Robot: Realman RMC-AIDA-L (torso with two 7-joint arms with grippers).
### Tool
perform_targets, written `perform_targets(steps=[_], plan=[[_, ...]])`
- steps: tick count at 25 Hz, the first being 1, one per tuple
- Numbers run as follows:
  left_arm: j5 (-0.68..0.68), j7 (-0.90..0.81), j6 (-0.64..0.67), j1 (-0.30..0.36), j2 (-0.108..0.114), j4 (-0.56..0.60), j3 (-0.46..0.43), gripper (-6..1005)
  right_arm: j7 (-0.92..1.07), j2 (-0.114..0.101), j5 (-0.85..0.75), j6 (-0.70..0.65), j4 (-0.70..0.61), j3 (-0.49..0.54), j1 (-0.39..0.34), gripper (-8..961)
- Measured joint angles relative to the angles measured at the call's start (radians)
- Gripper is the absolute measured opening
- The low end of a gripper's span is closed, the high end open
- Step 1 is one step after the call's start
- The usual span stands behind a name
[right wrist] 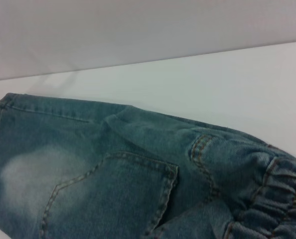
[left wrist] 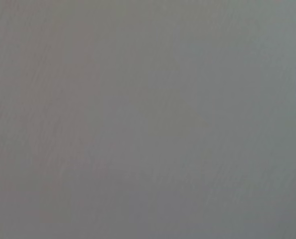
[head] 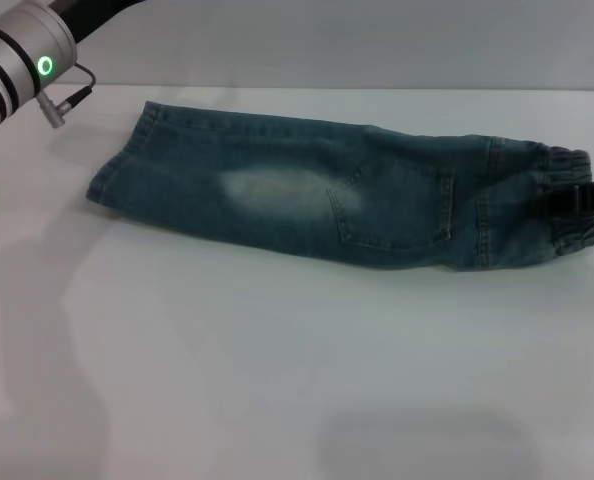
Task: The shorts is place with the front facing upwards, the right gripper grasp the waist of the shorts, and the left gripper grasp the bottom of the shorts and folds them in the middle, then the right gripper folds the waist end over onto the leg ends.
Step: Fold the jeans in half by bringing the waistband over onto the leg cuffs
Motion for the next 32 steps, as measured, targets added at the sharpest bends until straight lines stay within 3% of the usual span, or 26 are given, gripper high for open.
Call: perform_targets(steps=[9, 18, 24, 32], plan=[[-0.003, 0.081, -0.005, -0.002, 0.0, -0.025, 0.0, 837, 0.0, -0.006, 0.001, -0.014, -0.002, 0.002, 0.002, 24], [0.004, 0.22, -0.034, -0.012, -0.001, -0.08, 0.003, 838, 0.072, -0.041, 0.001, -0.203, -0.131, 0.015, 0.021, 23], [0.008, 0.241, -0.05, 0.005, -0.001, -0.083, 0.036, 838, 0.143, -0.076, -0.002, -0.358, -0.246, 0.015, 0.066, 22], [0.006, 0.241, -0.108, 0.03, -0.002, -0.089, 0.229, 837, 0.205, -0.114, -0.007, -0.49, -0.298, 0.015, 0.163, 21]])
